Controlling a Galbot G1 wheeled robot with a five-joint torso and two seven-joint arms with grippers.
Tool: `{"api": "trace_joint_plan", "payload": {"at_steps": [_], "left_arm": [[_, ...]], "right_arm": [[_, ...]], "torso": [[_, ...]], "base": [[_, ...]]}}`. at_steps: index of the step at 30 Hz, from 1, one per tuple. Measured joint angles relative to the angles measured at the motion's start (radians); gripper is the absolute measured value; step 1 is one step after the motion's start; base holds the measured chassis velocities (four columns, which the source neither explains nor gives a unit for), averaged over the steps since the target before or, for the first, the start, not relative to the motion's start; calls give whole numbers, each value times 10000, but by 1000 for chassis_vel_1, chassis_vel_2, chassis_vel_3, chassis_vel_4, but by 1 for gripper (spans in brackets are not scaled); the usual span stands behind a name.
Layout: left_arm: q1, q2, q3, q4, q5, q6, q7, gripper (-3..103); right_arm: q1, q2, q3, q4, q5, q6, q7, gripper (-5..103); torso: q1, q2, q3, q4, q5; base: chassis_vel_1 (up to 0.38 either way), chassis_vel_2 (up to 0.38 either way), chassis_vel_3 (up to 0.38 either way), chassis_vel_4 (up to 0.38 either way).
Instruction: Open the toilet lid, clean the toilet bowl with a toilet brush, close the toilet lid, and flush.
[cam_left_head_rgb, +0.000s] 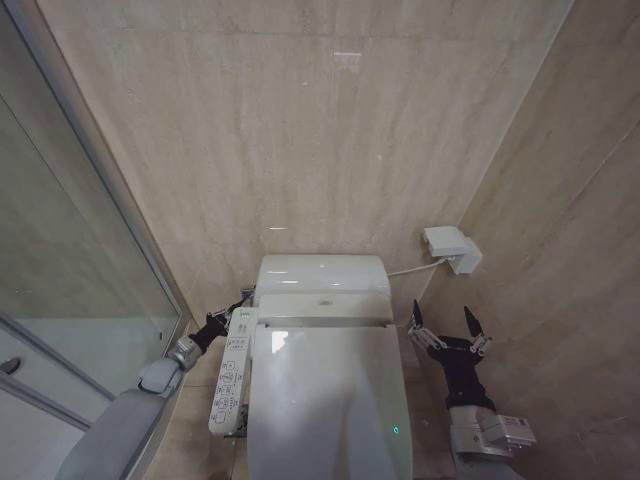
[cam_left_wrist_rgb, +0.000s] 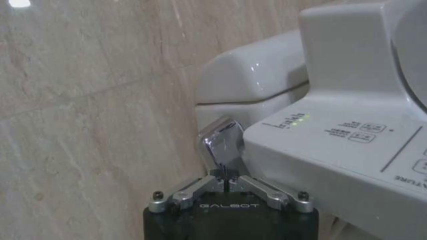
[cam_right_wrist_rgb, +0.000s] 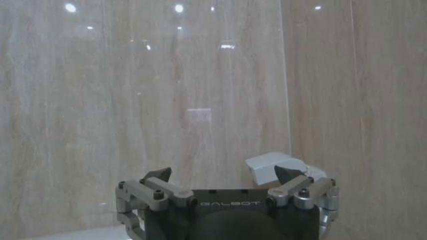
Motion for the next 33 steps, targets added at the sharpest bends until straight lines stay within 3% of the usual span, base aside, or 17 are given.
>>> {"api": "trace_joint_plan", "payload": {"at_steps": [33], "left_arm": [[-91, -165, -43, 46, -28, 56, -55, 0]], "right_arm": [[0, 0, 0, 0, 0, 0, 0, 100]], "torso": [[3, 0, -3, -10, 2]], "base": [[0, 0, 0, 0]]}}
